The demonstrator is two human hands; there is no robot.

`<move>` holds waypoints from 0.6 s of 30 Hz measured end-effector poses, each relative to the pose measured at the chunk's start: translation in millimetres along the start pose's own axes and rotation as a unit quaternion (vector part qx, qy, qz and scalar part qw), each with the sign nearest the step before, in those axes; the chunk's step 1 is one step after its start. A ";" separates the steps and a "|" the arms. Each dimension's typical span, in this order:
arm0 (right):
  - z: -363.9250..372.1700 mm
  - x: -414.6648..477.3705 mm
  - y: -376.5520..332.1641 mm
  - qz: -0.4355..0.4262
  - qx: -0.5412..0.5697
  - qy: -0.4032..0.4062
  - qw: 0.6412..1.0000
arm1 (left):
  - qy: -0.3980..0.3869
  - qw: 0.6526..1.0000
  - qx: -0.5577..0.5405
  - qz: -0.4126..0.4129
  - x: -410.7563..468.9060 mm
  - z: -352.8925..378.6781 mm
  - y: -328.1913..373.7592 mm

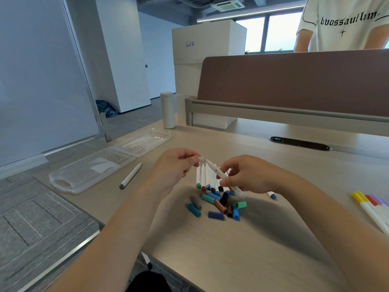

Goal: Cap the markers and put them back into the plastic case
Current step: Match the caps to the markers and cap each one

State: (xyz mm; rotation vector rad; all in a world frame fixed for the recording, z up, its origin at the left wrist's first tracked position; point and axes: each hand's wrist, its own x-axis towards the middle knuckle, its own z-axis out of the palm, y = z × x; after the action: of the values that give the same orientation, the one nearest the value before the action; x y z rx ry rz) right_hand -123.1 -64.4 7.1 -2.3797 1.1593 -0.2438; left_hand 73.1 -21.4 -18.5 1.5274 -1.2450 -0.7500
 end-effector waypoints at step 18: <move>-3.7 2.1 6.5 0.001 0.008 0.066 0.998 | 0.112 0.992 -0.002 0.059 -6.0 41.6 10.1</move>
State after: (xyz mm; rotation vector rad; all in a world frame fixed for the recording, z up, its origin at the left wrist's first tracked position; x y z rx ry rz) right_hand -127.6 -70.7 7.0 -2.3790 1.2137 -0.4138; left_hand 30.7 -28.2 -23.1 1.4756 -1.1540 -0.4894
